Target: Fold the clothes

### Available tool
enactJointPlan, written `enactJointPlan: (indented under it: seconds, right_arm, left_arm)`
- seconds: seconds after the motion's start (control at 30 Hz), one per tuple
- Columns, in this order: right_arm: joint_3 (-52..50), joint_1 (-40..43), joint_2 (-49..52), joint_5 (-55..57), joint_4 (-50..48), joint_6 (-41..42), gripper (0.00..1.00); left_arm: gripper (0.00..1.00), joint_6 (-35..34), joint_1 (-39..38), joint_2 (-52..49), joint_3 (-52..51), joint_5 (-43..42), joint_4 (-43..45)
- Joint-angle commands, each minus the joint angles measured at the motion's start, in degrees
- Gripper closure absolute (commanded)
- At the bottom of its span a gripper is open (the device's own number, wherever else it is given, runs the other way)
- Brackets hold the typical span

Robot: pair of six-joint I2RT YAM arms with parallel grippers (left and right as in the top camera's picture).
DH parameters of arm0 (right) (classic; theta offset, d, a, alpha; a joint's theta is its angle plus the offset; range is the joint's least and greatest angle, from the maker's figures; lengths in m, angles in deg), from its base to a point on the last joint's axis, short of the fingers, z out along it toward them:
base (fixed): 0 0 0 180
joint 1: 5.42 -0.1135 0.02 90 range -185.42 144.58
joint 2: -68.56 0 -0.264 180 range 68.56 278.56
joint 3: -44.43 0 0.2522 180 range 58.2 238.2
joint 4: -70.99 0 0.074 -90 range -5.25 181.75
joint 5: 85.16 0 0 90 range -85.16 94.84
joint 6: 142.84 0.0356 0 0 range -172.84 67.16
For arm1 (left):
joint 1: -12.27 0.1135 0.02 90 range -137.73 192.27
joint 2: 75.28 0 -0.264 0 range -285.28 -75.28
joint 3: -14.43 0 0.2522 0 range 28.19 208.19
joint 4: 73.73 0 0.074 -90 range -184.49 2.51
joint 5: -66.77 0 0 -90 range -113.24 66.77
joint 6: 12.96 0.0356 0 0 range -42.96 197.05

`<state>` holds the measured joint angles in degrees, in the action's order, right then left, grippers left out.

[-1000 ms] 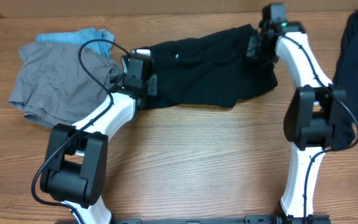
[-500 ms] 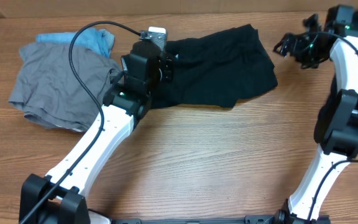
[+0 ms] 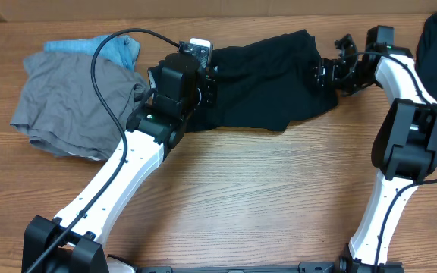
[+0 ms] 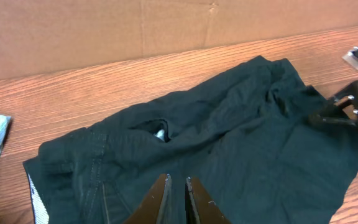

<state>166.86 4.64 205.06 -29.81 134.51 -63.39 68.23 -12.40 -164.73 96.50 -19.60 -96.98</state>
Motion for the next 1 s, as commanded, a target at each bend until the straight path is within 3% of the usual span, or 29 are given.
enactJointPlan:
  seconds: [0.0,0.03,0.07,0.13,0.17,0.2,0.37,0.6,0.73,0.97]
  right_arm:
    - [-0.7,-3.1,1.0,-1.7,-0.6,-0.4,0.11]
    - [-0.7,-3.5,1.0,-1.7,-0.6,-0.3,0.18]
    - [-0.7,-3.8,1.0,-1.7,-0.6,-0.2,0.33]
    - [-0.7,-4.0,1.0,-1.8,-0.3,0.3,0.67]
    - [-0.5,-4.0,1.0,-2.6,0.4,0.3,0.91]
    - [-0.1,-3.6,1.0,-3.1,1.4,0.3,0.96]
    - [10.3,1.4,0.7,-2.1,15.5,0.2,0.96]
    - [36.0,8.0,-0.4,16.3,36.4,2.2,0.96]
    - [43.5,7.2,-4.1,24.4,37.8,5.5,0.96]
    - [43.6,-2.2,-8.9,34.5,37.3,7.6,0.96]
  left_arm:
    - [0.87,1.1,-0.1,1.5,1.2,-0.7,-0.2]
    - [0.87,1.1,-0.1,1.5,1.2,-0.8,-0.2]
    - [0.87,1.1,-0.1,1.5,1.2,-0.8,-0.5]
    - [0.88,1.2,-0.1,1.5,1.2,-1.7,-0.9]
    - [0.88,1.1,-0.1,1.5,1.2,-2.0,-1.0]
    - [0.88,1.2,-0.1,1.6,1.2,-2.0,-1.2]
    - [0.92,3.3,-0.1,4.4,1.2,0.1,-7.3]
    - [0.95,3.7,-0.1,9.3,1.2,1.5,-14.7]
    - [0.95,3.7,-0.1,11.2,1.2,1.5,-16.1]
    - [0.96,5.3,-0.1,15.7,1.2,3.0,-18.3]
